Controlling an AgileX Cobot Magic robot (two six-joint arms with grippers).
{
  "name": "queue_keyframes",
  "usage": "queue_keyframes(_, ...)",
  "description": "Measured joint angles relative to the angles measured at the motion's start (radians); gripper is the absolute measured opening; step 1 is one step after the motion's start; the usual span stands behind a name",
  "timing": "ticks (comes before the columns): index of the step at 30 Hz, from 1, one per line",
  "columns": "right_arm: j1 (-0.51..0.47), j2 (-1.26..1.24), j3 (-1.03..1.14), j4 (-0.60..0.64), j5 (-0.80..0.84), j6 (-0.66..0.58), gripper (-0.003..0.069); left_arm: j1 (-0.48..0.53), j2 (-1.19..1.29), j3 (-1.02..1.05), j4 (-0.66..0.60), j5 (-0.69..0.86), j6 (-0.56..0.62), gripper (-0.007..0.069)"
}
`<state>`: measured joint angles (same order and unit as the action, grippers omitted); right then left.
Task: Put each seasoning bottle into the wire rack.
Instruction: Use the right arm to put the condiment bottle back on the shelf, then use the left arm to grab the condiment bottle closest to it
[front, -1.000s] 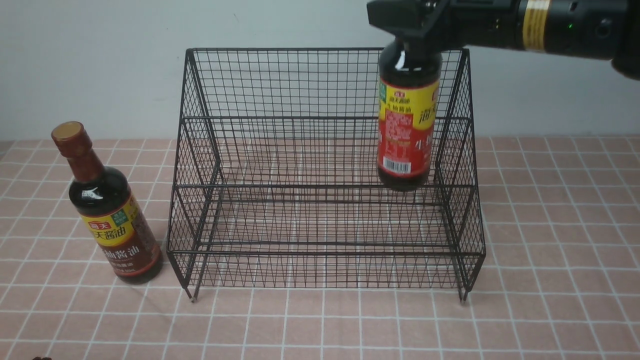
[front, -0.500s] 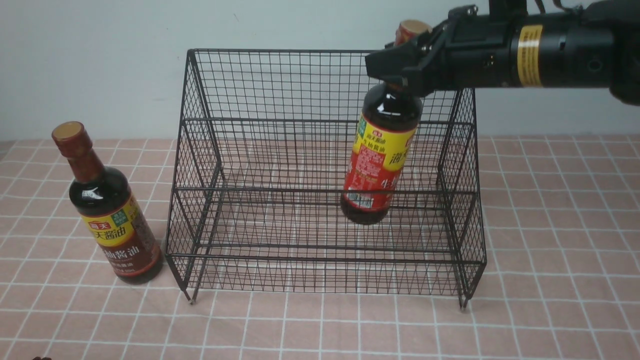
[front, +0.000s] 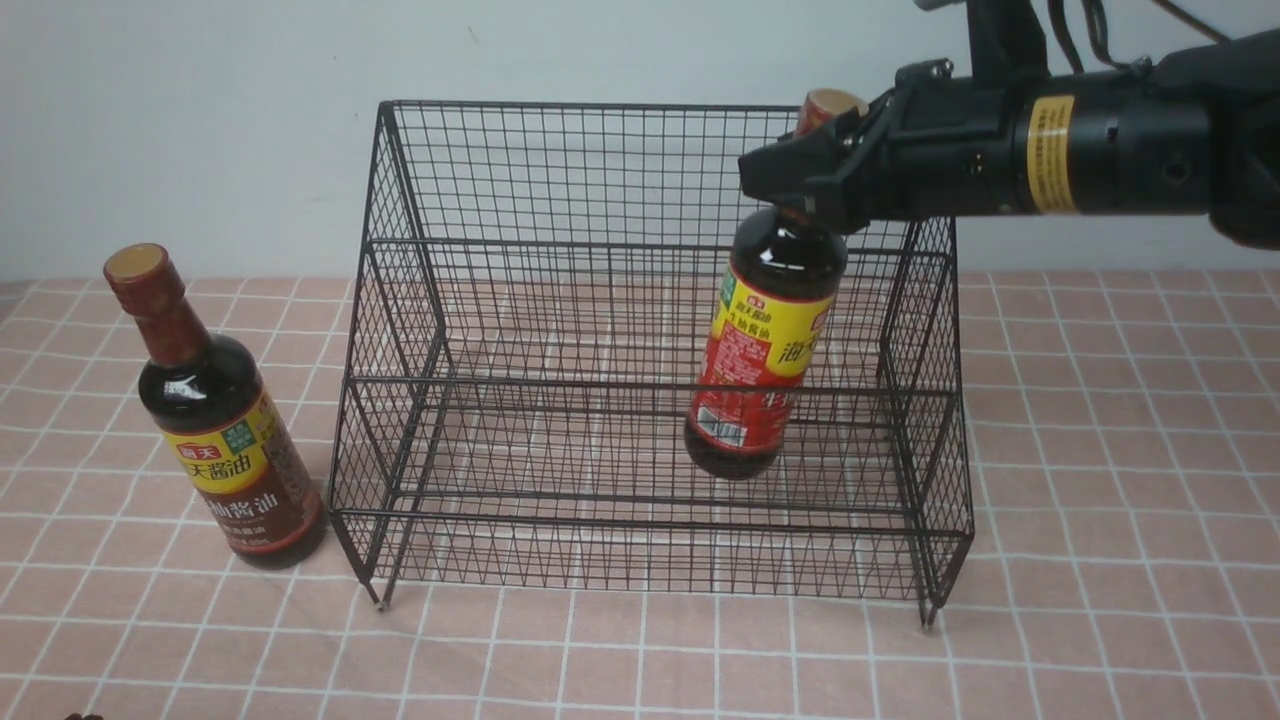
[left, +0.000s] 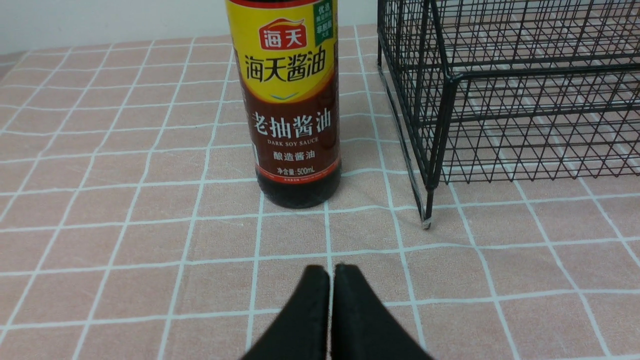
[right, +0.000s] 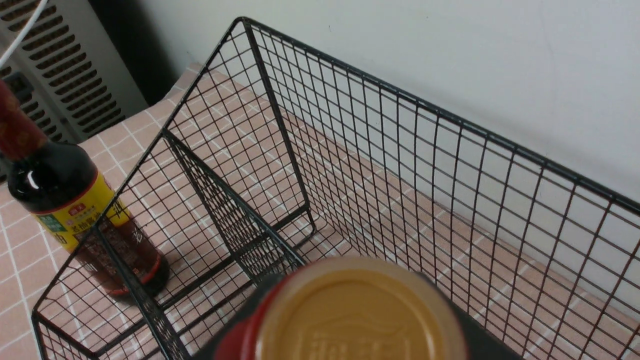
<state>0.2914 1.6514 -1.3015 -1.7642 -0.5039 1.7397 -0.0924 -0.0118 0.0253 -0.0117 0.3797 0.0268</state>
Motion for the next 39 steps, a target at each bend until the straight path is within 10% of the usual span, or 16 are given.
queue_keyframes(22,0.03,-0.127,-0.003,0.001,0.131,-0.054,0.0395,0.0,0.0,0.0,0.0,0.0,0.0,-0.0007)
queue_keyframes(39,0.027,-0.69,-0.011,0.003,0.165,-0.048,-0.001,0.0,0.0,0.0,0.0,0.0,0.0,-0.0007)
